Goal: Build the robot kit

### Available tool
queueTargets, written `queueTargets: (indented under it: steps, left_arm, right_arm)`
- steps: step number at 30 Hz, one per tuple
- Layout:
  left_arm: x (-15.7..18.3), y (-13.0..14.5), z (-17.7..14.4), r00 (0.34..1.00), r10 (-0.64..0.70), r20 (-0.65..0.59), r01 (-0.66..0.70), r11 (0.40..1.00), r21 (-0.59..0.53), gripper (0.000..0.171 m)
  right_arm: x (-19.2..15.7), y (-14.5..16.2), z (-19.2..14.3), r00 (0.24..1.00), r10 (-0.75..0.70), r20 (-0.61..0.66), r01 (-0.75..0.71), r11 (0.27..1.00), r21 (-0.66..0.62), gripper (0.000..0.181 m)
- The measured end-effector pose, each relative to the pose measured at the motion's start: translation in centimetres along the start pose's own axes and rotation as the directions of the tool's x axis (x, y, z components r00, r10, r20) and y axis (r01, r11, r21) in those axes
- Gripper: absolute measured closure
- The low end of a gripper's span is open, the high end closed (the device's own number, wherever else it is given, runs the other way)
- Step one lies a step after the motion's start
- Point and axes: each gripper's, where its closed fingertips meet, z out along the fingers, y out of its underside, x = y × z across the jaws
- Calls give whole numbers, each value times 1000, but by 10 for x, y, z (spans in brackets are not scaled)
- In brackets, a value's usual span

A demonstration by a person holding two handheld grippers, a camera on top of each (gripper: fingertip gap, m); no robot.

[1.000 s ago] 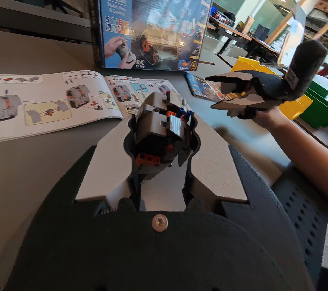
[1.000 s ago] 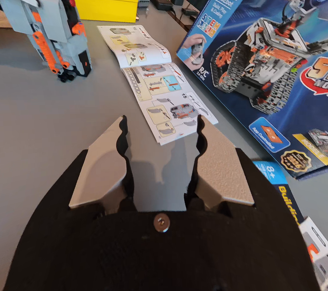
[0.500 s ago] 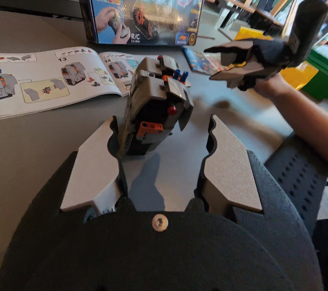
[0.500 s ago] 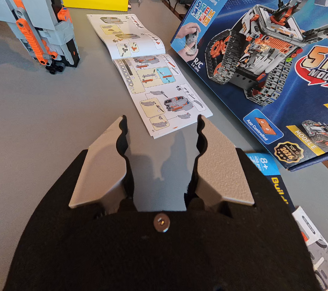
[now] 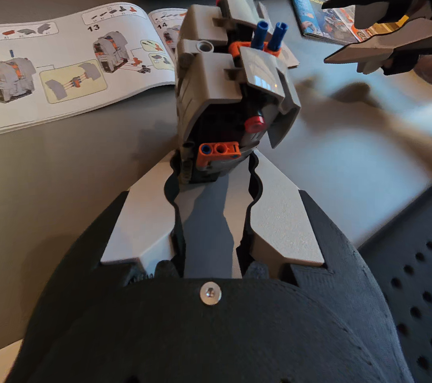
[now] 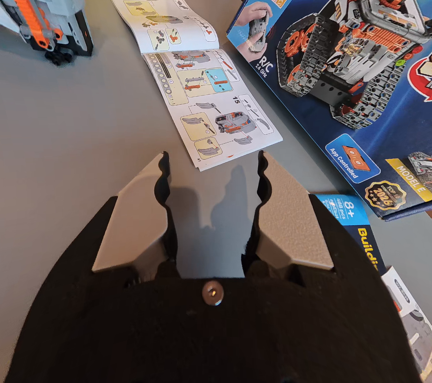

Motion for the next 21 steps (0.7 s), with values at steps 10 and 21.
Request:
queueTargets:
  steps: [10, 21]
  left_arm:
    - [-18, -2, -3, 994, -15, 111, 12, 999, 31, 114]
    - [-9, -14, -13, 998, 14, 59, -22, 991, 135, 83]
  right_arm:
    - [1, 4, 1, 999, -31, -8, 31, 999, -28, 107]
    - [12, -1, -4, 999, 9, -46, -9, 1000, 7, 106]
